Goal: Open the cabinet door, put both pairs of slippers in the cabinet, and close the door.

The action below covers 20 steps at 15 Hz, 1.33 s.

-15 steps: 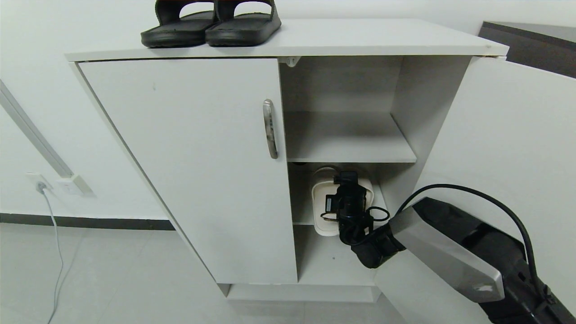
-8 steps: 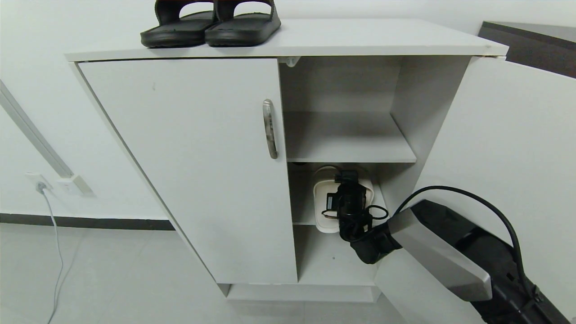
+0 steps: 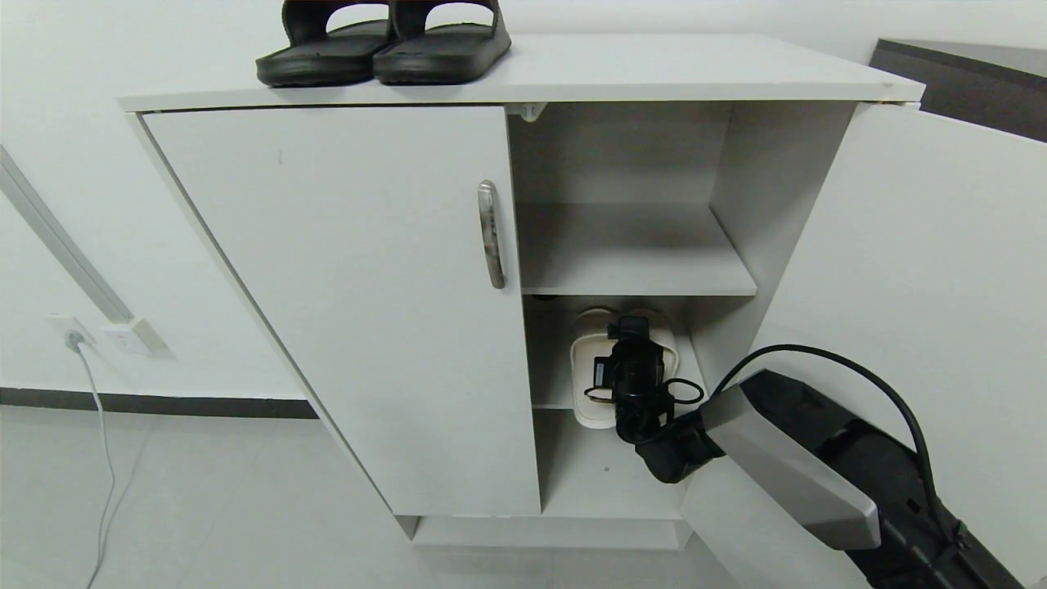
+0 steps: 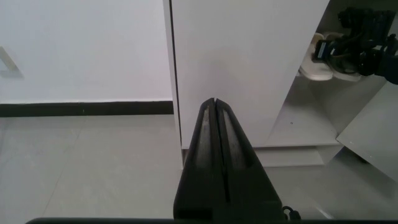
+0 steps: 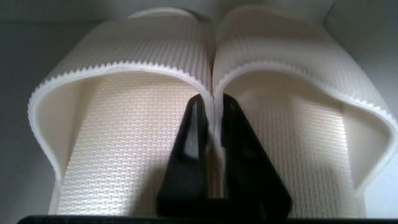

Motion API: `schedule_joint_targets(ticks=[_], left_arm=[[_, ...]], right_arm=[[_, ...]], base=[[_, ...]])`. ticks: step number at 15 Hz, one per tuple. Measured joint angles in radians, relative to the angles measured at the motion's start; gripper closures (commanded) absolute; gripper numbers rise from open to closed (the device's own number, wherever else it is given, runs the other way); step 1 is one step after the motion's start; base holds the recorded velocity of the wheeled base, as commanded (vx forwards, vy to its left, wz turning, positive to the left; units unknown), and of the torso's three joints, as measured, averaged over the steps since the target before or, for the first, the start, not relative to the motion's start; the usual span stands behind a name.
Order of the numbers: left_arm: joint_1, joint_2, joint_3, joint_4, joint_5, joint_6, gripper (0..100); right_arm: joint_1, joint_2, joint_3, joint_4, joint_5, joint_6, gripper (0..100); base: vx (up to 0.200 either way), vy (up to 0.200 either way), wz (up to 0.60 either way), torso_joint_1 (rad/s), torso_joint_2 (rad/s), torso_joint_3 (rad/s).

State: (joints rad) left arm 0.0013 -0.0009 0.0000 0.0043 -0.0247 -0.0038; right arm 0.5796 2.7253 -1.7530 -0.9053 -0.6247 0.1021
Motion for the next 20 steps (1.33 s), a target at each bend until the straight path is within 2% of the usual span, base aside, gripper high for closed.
schedule_joint_targets(ticks=[4,7,10,16,18,20], left_arm=[[0.000,0.000,0.000,0.000,0.000,0.000,100],[0.000,0.000,0.000,0.000,0.000,0.001,100],[0.000,0.000,0.000,0.000,0.000,0.001,100],[0.000,0.000,0.000,0.000,0.000,0.007,100],[0.000,0.000,0.000,0.000,0.000,0.007,100],[0.000,0.000,0.000,0.000,0.000,0.007,100]], right_arm=[[0.001,0.001,0.021,-0.007,-0.004,0.001,0],[0.008,-0.046,0.127,-0.033,-0.005,0.005,0],[0.027,-0.120,0.290,-0.130,-0.009,0.006,0],[0.090,-0.293,0.719,-0.372,-0.013,0.006,0],[0.123,-0.334,0.817,-0.446,-0.014,0.006,0],[0.146,-0.354,0.860,-0.460,-0.015,0.005,0]], base=[[0.000,0.000,0.00,0.000,0.00,0.000],[0.000,0.000,0.00,0.000,0.00,0.000],[0.000,0.000,0.00,0.000,0.00,0.000],[0.000,0.000,0.00,0.000,0.00,0.000],[0.000,0.000,0.00,0.000,0.00,0.000],[0.000,0.000,0.00,0.000,0.00,0.000]])
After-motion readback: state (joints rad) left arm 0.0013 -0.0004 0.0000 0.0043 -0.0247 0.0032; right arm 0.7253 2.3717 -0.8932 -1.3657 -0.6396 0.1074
